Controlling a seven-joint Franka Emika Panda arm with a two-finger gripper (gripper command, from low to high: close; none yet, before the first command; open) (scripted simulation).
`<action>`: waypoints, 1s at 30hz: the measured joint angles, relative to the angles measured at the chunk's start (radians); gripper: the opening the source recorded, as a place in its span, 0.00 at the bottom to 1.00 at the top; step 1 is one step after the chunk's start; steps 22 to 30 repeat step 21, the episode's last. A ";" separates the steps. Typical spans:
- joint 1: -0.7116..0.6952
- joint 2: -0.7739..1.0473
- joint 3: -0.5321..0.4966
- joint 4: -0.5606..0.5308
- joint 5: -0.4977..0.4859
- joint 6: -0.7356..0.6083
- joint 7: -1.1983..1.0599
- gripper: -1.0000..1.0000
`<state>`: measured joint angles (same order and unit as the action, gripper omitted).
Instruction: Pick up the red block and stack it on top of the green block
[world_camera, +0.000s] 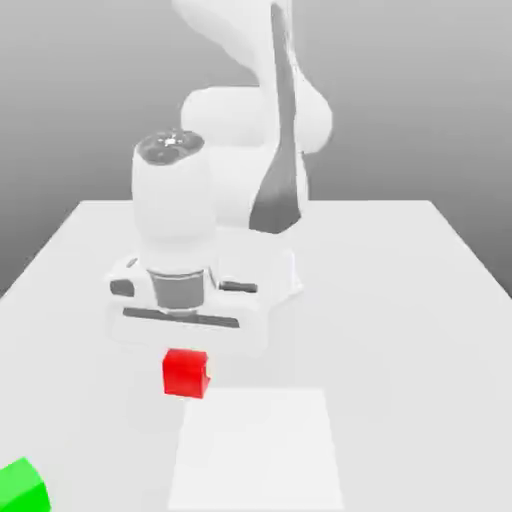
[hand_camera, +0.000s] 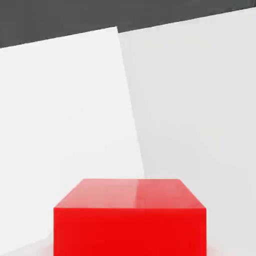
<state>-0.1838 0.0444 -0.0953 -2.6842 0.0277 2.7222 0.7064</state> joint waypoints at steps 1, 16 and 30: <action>-0.013 0.020 -0.005 0.036 0.006 -0.017 -0.010 0.00; -0.164 0.344 -0.057 0.502 0.081 -0.159 -0.142 0.00; -0.173 0.399 -0.047 0.508 0.096 -0.110 -0.153 1.00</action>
